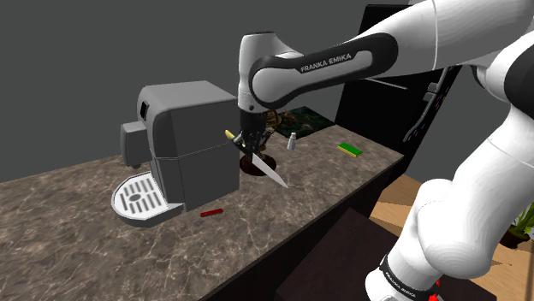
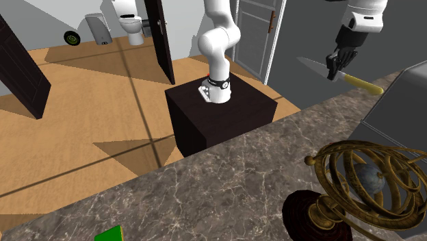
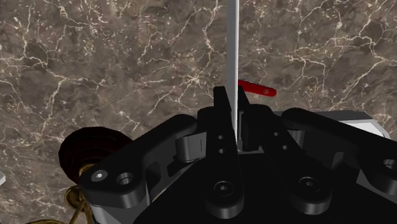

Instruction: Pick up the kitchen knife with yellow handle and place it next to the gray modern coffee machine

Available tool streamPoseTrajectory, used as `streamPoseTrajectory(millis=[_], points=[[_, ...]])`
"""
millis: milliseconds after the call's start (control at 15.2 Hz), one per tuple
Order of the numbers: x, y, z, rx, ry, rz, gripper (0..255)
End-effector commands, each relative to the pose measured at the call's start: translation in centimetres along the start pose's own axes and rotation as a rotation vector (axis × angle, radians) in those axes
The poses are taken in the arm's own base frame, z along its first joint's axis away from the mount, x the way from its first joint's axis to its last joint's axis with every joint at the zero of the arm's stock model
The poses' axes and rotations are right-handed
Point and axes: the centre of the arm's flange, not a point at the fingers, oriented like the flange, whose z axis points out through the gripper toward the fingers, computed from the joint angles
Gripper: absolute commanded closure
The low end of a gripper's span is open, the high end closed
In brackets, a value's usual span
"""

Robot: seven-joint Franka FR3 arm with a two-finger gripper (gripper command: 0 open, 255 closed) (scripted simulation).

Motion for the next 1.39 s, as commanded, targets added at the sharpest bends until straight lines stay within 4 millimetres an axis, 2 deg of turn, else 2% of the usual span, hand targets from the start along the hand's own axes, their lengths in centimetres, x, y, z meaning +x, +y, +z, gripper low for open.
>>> streamPoseTrajectory(millis=[0,1320], points=[[-0.1,0.1,1.1,0.0,0.0,0.0,255],[-0.3,0.0,11.7,0.0,0.0,0.0,255]])
